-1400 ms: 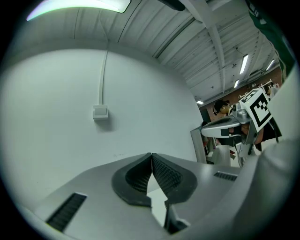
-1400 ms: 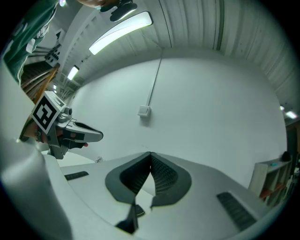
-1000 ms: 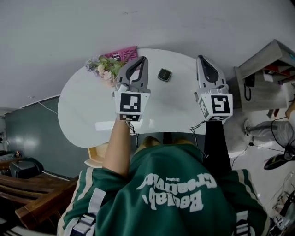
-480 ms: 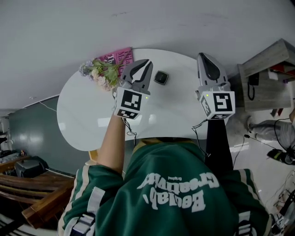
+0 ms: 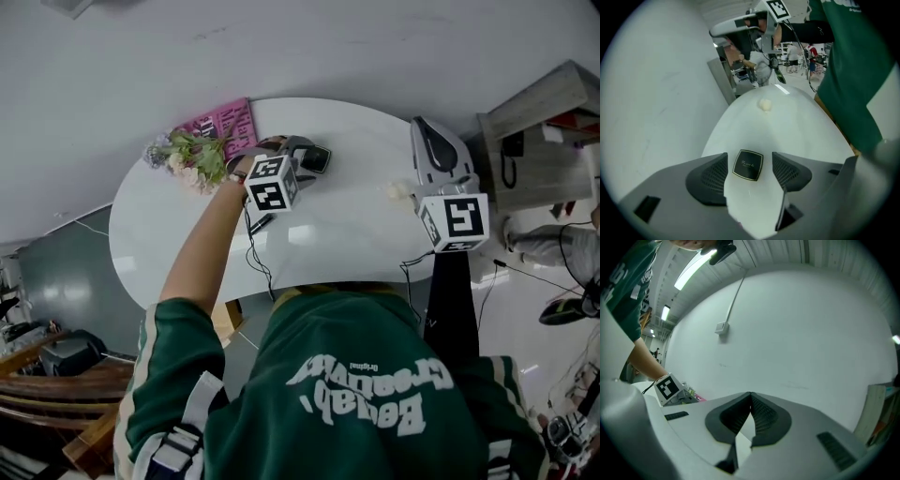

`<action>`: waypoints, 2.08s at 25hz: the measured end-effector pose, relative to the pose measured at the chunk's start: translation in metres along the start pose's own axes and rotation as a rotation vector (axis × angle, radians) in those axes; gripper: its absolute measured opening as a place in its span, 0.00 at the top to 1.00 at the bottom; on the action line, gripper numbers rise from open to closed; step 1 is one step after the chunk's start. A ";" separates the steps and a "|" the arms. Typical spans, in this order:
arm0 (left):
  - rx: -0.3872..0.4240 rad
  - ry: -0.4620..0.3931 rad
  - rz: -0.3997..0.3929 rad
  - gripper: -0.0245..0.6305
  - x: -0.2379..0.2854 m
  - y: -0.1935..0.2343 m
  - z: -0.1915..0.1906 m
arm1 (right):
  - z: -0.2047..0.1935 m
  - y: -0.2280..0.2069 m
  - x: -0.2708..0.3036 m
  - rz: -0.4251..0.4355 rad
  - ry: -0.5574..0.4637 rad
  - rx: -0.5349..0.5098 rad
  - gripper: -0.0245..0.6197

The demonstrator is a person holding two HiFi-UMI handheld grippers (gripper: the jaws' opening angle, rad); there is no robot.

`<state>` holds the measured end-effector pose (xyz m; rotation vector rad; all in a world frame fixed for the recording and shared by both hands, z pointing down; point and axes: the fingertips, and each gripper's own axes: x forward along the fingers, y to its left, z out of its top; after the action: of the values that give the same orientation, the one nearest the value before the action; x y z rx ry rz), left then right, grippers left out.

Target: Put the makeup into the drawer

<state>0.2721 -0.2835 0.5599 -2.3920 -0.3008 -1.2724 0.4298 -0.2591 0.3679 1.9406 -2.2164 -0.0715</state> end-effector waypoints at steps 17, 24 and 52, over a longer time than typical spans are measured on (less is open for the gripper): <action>0.089 0.306 -0.385 0.45 0.071 -0.002 -0.053 | -0.017 -0.001 -0.016 -0.003 0.066 -0.094 0.95; -0.231 -0.030 -0.033 0.46 0.023 0.050 0.006 | -0.005 -0.003 -0.008 -0.008 0.031 -0.075 0.95; -0.602 -0.745 1.017 0.47 -0.263 0.065 0.107 | 0.076 0.027 -0.004 -0.060 -0.199 -0.126 0.95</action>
<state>0.2283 -0.2919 0.2725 -2.7305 1.1106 0.0335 0.3909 -0.2580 0.2976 2.0076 -2.2112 -0.4195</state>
